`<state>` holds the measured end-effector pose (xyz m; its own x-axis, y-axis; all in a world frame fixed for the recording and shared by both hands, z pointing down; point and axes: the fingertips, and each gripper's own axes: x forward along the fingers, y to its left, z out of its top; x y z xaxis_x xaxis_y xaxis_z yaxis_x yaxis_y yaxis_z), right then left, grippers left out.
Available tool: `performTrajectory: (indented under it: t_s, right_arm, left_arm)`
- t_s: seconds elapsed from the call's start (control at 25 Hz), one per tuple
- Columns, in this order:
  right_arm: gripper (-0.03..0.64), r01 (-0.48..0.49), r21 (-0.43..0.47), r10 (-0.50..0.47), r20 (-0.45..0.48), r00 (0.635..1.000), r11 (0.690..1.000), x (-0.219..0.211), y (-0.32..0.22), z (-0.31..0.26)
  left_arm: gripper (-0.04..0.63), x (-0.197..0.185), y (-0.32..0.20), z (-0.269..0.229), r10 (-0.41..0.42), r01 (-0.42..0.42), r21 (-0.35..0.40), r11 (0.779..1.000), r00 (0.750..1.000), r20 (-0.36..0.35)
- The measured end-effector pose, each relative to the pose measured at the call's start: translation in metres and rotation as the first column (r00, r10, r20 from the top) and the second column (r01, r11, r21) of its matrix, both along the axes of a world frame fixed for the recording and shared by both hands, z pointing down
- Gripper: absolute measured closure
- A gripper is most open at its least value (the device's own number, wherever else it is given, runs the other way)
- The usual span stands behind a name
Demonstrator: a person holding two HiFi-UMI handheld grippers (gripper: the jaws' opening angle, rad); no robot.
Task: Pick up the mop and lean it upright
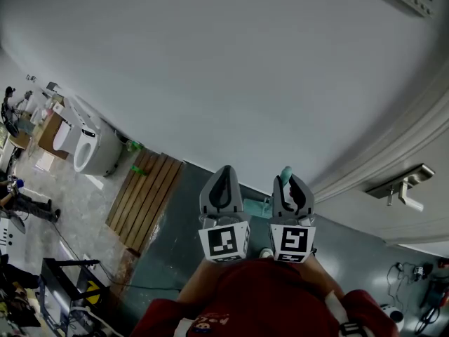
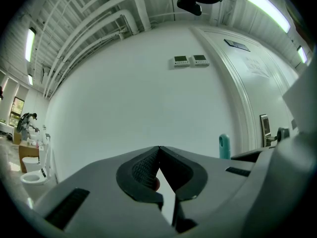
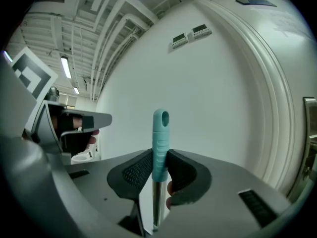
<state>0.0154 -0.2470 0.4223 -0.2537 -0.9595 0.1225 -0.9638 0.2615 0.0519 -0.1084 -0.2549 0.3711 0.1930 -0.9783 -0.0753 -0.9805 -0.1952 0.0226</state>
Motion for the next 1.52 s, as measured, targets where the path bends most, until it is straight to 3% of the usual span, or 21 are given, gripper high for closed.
performTrajectory:
  t_s: [0.52, 0.96, 1.24, 1.52]
  right_arm:
    - [0.511, -0.014, -0.155, 0.007, -0.044, 0.999, 0.988, 0.003, -0.016, 0.082]
    - [0.511, -0.021, -0.121, 0.015, -0.053, 0.998, 0.992, 0.001, -0.028, 0.084]
    - [0.508, -0.051, -0.108, 0.043, -0.073, 0.996, 0.993, 0.0, -0.067, 0.087]
    - [0.505, -0.079, -0.103, 0.069, -0.099, 0.993, 0.992, -0.001, -0.103, 0.093]
  left_arm:
    - [0.581, -0.001, -0.002, 0.001, -0.01, 0.01, -0.008, 1.0, 1.0, 0.002]
    - [0.581, 0.005, -0.006, 0.005, -0.009, 0.009, -0.021, 1.0, 1.0, 0.009]
    - [0.581, 0.001, -0.004, 0.014, -0.019, 0.02, -0.049, 0.999, 1.0, 0.019]
    - [0.581, -0.003, -0.003, 0.01, -0.023, 0.023, -0.023, 0.999, 1.0, 0.012]
